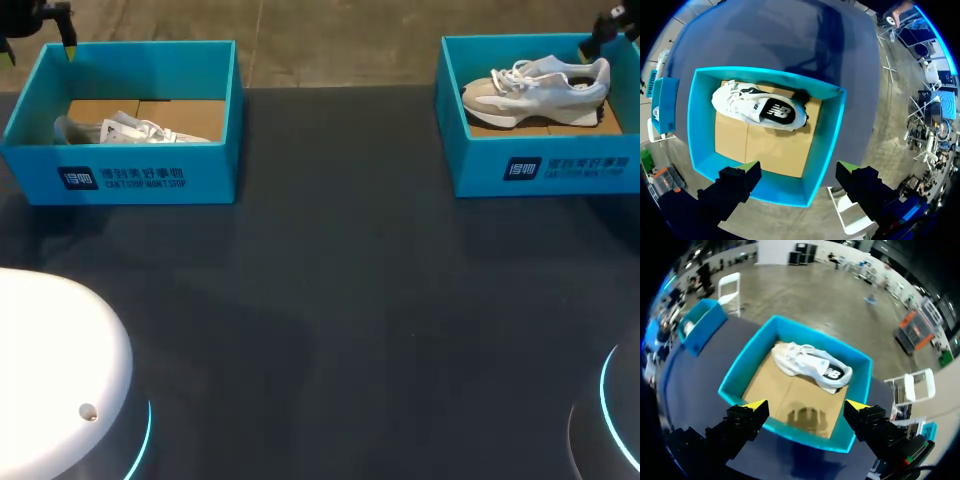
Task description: Take the shoe out of the shoebox, open the shoe tongue, remove and reinsert the insole, then place the shoe into the shoebox
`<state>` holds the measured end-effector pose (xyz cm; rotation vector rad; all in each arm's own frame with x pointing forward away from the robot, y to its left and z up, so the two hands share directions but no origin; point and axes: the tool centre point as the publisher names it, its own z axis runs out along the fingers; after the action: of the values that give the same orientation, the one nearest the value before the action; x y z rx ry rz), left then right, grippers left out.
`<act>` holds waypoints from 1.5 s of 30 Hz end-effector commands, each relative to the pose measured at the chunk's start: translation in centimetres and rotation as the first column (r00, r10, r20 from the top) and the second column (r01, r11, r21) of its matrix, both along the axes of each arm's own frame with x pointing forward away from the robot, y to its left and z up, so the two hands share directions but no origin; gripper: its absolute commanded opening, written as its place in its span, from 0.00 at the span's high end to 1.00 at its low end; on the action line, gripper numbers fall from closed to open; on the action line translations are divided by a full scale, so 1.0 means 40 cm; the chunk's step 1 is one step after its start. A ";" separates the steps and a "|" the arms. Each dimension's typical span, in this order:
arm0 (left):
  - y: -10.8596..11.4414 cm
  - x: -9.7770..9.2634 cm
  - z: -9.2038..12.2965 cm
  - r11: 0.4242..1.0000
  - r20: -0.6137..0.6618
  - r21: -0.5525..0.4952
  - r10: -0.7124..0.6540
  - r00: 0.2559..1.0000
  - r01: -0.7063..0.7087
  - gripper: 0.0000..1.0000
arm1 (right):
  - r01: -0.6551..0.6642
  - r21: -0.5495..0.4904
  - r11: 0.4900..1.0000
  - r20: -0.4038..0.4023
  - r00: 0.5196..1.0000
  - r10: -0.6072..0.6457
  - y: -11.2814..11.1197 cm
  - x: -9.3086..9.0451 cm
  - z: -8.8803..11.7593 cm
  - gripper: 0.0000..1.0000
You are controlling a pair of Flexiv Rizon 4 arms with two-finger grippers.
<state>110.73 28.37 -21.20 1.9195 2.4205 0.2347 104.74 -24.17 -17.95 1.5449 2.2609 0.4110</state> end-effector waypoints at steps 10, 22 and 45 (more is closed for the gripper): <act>0.001 0.000 0.001 1.000 -0.001 0.001 -0.001 1.000 0.001 0.00 | 0.472 -0.013 0.882 -0.160 0.869 -0.468 -0.097 0.142 -0.059 0.00; 0.001 0.000 0.001 1.000 -0.001 0.001 -0.001 1.000 0.001 0.00 | 0.590 0.007 0.807 -0.345 0.759 -0.552 -0.148 0.191 -0.154 0.00; 0.001 0.000 0.001 1.000 -0.001 0.001 -0.001 1.000 0.001 0.00 | 0.596 -0.127 0.793 -0.431 0.687 -0.585 -0.174 0.270 -0.290 0.20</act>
<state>110.73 28.37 -21.22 1.9195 2.4205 0.2345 114.37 -31.09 -28.76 2.3915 1.8137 -0.0215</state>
